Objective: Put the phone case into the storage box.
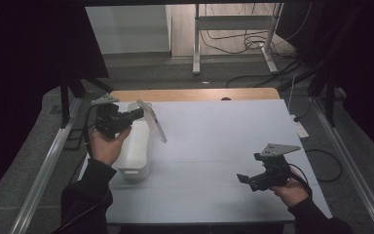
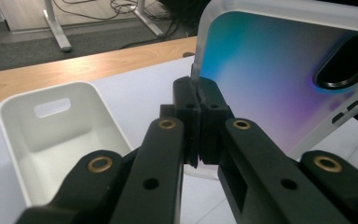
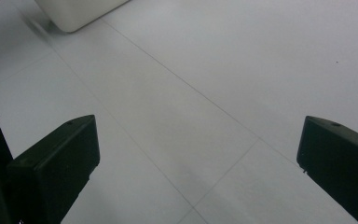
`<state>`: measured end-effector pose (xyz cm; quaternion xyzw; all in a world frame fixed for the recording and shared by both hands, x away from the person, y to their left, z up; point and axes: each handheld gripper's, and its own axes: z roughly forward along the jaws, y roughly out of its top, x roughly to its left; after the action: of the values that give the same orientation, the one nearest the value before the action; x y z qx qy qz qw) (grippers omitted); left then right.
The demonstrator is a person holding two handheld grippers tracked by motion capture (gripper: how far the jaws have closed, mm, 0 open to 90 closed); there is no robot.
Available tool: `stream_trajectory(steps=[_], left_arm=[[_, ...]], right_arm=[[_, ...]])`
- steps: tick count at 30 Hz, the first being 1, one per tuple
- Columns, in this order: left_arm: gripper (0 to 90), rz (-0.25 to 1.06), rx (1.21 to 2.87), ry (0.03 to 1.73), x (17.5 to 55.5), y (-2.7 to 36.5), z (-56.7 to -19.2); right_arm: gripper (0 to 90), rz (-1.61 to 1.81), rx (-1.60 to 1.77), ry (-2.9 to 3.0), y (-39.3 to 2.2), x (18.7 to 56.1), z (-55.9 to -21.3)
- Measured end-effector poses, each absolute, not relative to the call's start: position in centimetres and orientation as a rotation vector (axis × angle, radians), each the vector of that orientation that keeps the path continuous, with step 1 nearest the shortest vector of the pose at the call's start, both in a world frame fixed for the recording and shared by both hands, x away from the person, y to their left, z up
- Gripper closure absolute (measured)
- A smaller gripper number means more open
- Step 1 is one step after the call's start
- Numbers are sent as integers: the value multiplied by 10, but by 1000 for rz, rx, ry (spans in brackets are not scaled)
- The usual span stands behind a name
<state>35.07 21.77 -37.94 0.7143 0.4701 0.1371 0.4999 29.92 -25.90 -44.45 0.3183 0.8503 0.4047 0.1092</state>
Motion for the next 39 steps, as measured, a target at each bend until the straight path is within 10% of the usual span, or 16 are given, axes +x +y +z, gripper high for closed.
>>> stream_trajectory(steps=[39], left_arm=[[883,466,1662,1308,391,253,-383]], right_arm=[[0,1158,1067,2436,-304,282,-451]])
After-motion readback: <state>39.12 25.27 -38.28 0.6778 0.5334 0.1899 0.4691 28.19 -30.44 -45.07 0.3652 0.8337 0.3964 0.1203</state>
